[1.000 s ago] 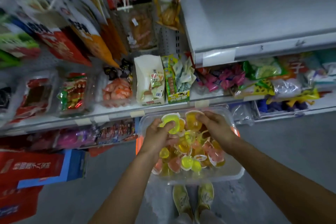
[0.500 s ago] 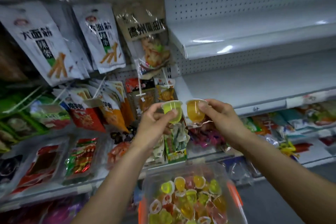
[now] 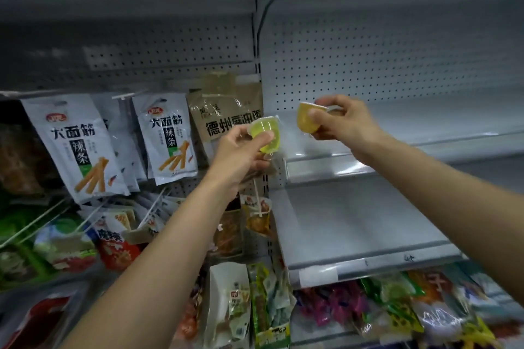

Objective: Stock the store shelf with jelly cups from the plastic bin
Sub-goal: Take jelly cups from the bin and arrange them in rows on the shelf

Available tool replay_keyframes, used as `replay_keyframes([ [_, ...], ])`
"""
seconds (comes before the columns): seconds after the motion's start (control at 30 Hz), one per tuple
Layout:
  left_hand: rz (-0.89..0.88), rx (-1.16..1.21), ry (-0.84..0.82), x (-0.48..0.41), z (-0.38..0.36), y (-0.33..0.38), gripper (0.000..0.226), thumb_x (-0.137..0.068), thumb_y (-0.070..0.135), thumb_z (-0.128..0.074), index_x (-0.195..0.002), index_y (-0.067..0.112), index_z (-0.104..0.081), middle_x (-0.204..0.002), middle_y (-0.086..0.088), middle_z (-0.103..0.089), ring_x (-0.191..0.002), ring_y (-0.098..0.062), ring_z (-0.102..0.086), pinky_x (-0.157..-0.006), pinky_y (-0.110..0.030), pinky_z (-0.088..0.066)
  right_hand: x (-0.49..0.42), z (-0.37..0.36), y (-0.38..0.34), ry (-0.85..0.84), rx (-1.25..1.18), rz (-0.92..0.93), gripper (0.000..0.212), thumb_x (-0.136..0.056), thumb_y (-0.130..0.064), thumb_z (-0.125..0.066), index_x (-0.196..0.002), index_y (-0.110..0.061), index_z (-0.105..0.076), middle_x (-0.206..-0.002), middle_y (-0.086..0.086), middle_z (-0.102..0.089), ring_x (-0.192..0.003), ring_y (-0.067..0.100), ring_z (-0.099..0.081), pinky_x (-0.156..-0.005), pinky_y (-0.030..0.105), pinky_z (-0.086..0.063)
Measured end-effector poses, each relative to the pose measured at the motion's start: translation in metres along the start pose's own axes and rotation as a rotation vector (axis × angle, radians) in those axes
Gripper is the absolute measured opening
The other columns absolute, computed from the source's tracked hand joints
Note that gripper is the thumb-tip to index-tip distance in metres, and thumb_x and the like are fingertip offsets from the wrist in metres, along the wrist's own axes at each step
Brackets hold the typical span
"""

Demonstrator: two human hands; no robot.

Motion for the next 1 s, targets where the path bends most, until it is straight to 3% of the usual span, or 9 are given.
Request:
replay_keyframes([
  [0.17, 0.008, -0.04, 0.081, -0.056, -0.018, -0.001, 0.041, -0.084, 0.024, -0.075, -0.119, 0.017, -0.055, -0.1, -0.007, -0.072, -0.08, -0.019, -0.07, -0.076, -0.03, -0.06, -0.09, -0.002, 0.02, -0.027, 0.191, -0.009, 0.03, -0.084, -0.018, -0.074, -0.109, -0.012, -0.058, -0.101, 0.014, -0.059, -0.091, 0.031, -0.065, -0.08, 0.041, -0.059],
  [0.3, 0.011, -0.053, 0.126, -0.088, -0.023, -0.005, 0.037, -0.084, 0.022, -0.075, -0.112, 0.023, -0.051, -0.098, -0.008, -0.071, -0.078, -0.019, -0.069, -0.072, -0.027, -0.059, -0.144, -0.007, 0.039, -0.076, 0.249, 0.01, 0.035, -0.083, -0.014, -0.075, -0.111, -0.007, -0.056, -0.101, 0.015, -0.058, -0.081, 0.025, -0.062, -0.082, 0.042, -0.058],
  [0.43, 0.012, -0.085, 0.198, -0.119, -0.028, -0.012, 0.03, -0.082, 0.022, -0.077, -0.103, 0.024, -0.055, -0.095, -0.009, -0.071, -0.076, -0.02, -0.07, -0.076, -0.033, -0.06, -0.186, -0.014, 0.056, -0.125, 0.309, -0.006, 0.033, -0.079, -0.016, -0.077, -0.106, -0.011, -0.057, -0.1, 0.012, -0.06, -0.094, 0.029, -0.063, -0.088, 0.047, -0.055],
  [0.57, -0.001, -0.097, 0.242, -0.138, -0.032, -0.015, 0.039, -0.081, 0.02, -0.078, -0.113, 0.019, -0.055, -0.096, -0.009, -0.071, -0.075, -0.021, -0.069, -0.068, -0.029, -0.057, -0.213, -0.026, 0.072, -0.172, 0.362, 0.014, 0.032, -0.071, -0.022, -0.08, -0.094, -0.017, -0.059, -0.108, 0.013, -0.064, -0.101, 0.03, -0.063, -0.089, 0.046, -0.055],
  [0.7, -0.014, -0.125, 0.252, -0.149, -0.034, -0.02, 0.042, -0.081, 0.017, -0.078, -0.117, 0.015, -0.054, -0.097, -0.01, -0.07, -0.067, -0.017, -0.068, -0.063, -0.025, -0.057, -0.216, -0.029, 0.08, -0.237, 0.37, -0.021, 0.028, -0.078, -0.013, -0.076, -0.1, -0.011, -0.059, -0.101, 0.01, -0.062, -0.082, 0.019, -0.06, -0.072, 0.025, -0.055],
  [0.77, -0.022, -0.142, 0.256, -0.153, -0.035, -0.024, 0.042, -0.082, 0.016, -0.078, -0.117, 0.012, -0.054, -0.095, -0.01, -0.07, -0.063, -0.015, -0.067, -0.06, -0.024, -0.056, -0.216, -0.029, 0.085, -0.282, 0.418, -0.021, 0.026, -0.081, -0.014, -0.072, -0.102, -0.013, -0.057, -0.098, 0.01, -0.061, -0.079, 0.021, -0.057, -0.071, 0.027, -0.051],
  [0.87, -0.034, -0.151, 0.252, -0.157, -0.04, -0.027, 0.042, -0.081, 0.015, -0.078, -0.116, 0.012, -0.056, -0.09, -0.006, -0.069, -0.062, -0.014, -0.066, -0.062, -0.027, -0.058, -0.214, -0.028, 0.087, -0.261, 0.382, -0.007, 0.02, -0.08, -0.002, -0.07, -0.081, -0.014, -0.053, -0.097, 0.015, -0.056, -0.078, 0.02, -0.05, -0.061, 0.022, -0.045],
  [0.93, -0.048, -0.161, 0.237, -0.159, -0.043, -0.027, 0.039, -0.081, 0.014, -0.078, -0.112, 0.014, -0.056, -0.088, -0.002, -0.068, -0.063, -0.014, -0.065, -0.062, -0.026, -0.058, -0.214, -0.025, 0.086, -0.274, 0.402, 0.006, 0.025, -0.076, -0.01, -0.078, -0.091, -0.014, -0.059, -0.101, 0.01, -0.06, -0.085, 0.019, -0.055, -0.071, 0.022, -0.046],
  [1.0, -0.059, -0.183, 0.213, -0.161, -0.048, -0.028, 0.035, -0.08, 0.01, -0.078, -0.107, 0.018, -0.058, -0.09, 0.001, -0.067, -0.071, -0.014, -0.065, -0.062, -0.023, -0.057, -0.213, -0.016, 0.078, -0.306, 0.465, 0.014, 0.045, -0.079, -0.021, -0.078, -0.117, -0.013, -0.057, -0.113, 0.01, -0.057, -0.095, 0.019, -0.055, -0.08, 0.023, -0.042],
])
Point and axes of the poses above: each hand's wrist, its own x-axis away from the middle knuckle, its own z-axis out of the back of the hand, y = z × x, the point moved 1 cm from there along -x, towards the middle knuckle
